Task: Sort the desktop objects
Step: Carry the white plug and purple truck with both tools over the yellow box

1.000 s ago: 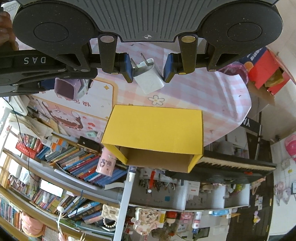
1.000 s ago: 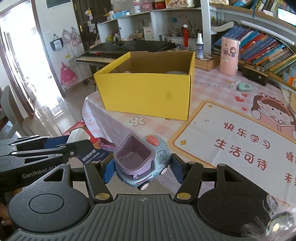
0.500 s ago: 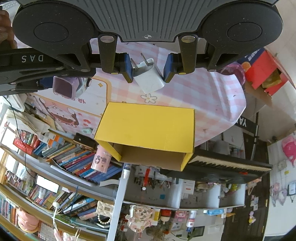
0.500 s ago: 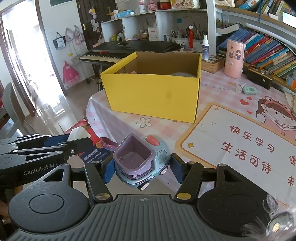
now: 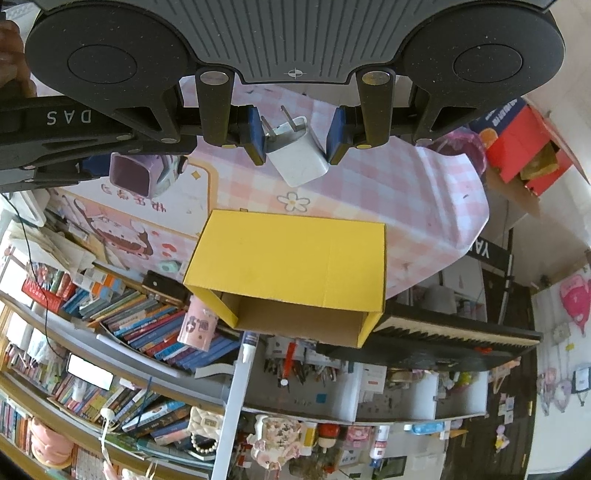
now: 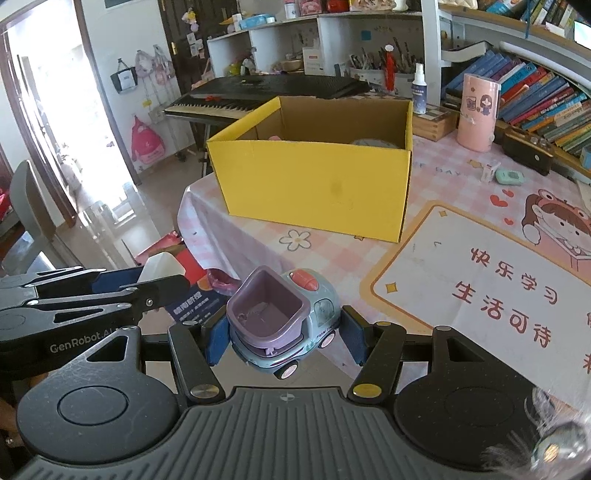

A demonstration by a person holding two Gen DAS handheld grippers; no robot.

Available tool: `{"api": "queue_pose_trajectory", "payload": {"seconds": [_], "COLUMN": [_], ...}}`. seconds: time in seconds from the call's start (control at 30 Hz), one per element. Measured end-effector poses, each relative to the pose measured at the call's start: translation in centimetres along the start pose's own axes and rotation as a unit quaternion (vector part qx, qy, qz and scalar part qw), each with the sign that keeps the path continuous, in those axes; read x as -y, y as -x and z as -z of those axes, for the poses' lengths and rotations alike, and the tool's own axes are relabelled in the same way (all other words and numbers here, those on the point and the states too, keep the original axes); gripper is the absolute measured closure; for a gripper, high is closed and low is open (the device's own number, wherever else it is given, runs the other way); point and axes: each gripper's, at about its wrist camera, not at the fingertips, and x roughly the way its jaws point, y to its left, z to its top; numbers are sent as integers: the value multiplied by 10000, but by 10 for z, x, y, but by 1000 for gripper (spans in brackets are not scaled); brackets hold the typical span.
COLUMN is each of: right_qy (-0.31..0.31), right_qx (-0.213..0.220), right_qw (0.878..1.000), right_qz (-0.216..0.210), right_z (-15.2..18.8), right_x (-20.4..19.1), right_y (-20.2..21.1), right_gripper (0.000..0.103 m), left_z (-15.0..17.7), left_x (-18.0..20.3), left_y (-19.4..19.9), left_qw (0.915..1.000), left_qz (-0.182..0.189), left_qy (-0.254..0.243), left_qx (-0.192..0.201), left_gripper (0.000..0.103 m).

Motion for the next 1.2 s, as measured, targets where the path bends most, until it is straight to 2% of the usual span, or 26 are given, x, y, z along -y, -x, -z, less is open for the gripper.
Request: {"api": "queue_pose_trajectory", "payload": {"seconds": [0.2, 0.37, 0.8, 0.97, 1.2], "right_qy": [-75, -71, 58, 171, 460], "right_qx": [35, 239, 897, 1083, 1115], "right_qw": [10000, 9997, 9959, 9938, 9924], "right_qz": [20, 74, -66, -194, -233], "right_z": [-3, -14, -83, -110, -141], "right_x": [4, 11, 38, 51, 70], "right_y": [-2, 0, 2, -5, -29], "right_gripper": [44, 44, 44, 44, 44], "left_z": [-6, -20, -78, -96, -115], "left_x": [-1, 0, 13, 18, 21], "left_y": [-2, -5, -22, -40, -71], "left_qw": [10000, 9996, 9949, 9935, 9927], "left_qz": [-30, -45, -168, -273, -452], "left_qy": [-11, 5, -121, -134, -134], "left_qx": [82, 262, 989, 1101, 1112], "left_gripper": [69, 69, 69, 69, 69]}}
